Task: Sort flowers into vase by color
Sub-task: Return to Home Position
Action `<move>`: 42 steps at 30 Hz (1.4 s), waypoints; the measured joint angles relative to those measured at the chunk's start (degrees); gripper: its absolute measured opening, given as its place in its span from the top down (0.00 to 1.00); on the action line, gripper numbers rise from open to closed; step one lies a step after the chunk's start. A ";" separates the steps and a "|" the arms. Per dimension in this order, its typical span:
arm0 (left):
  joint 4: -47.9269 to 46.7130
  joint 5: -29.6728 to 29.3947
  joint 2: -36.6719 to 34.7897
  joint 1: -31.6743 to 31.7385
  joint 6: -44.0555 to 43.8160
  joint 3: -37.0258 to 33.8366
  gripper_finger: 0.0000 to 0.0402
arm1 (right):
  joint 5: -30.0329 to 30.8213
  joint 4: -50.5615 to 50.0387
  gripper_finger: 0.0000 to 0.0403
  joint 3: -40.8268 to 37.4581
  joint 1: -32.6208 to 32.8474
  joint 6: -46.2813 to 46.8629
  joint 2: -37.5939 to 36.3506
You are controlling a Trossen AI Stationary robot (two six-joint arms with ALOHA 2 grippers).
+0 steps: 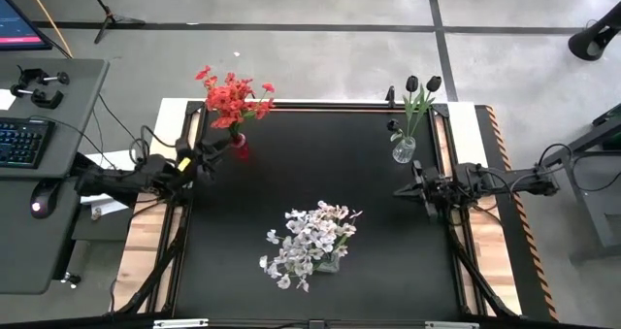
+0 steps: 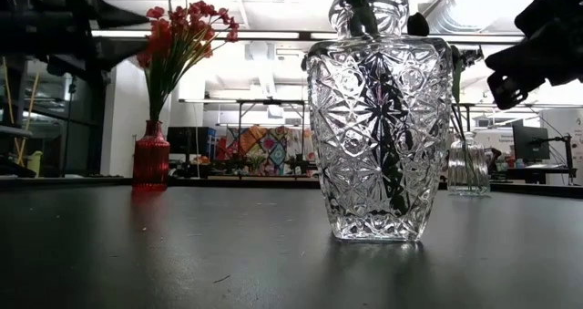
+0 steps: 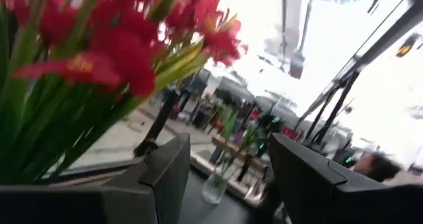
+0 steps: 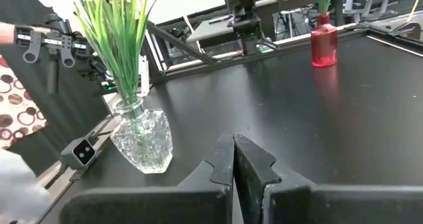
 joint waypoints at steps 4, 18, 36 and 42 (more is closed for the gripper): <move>0.15 0.61 -0.01 -0.56 -0.07 0.07 0.52 | 0.01 -0.01 1.00 0.00 0.00 0.00 0.04; -0.57 0.68 0.20 -0.48 -0.10 0.09 0.52 | -0.02 0.01 1.00 0.00 0.00 0.00 0.02; -0.56 0.68 0.20 -0.48 -0.11 0.09 0.52 | -0.06 0.02 1.00 -0.02 0.00 0.00 0.04; -0.56 0.68 0.20 -0.48 -0.11 0.09 0.52 | -0.07 0.02 1.00 -0.02 0.00 0.00 0.04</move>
